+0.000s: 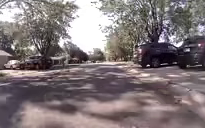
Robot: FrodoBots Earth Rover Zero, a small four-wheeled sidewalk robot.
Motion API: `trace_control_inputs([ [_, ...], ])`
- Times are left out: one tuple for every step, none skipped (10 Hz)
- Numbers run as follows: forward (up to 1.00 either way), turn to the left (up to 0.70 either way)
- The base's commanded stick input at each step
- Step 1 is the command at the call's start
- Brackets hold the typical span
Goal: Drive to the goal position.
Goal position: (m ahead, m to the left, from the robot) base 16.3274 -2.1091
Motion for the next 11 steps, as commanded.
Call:
trace_control_inputs([
  [0.69, 0.03],
  [0.69, 0.03],
  [0.69, 0.03],
  [0.69, 0.03],
  [0.69, 0.03],
  [0.69, 0.03],
  [0.69, 0.03],
  [0.69, 0.03],
  [0.69, 0.03],
  [0.69, 0.03],
  [0.69, 0.03],
])
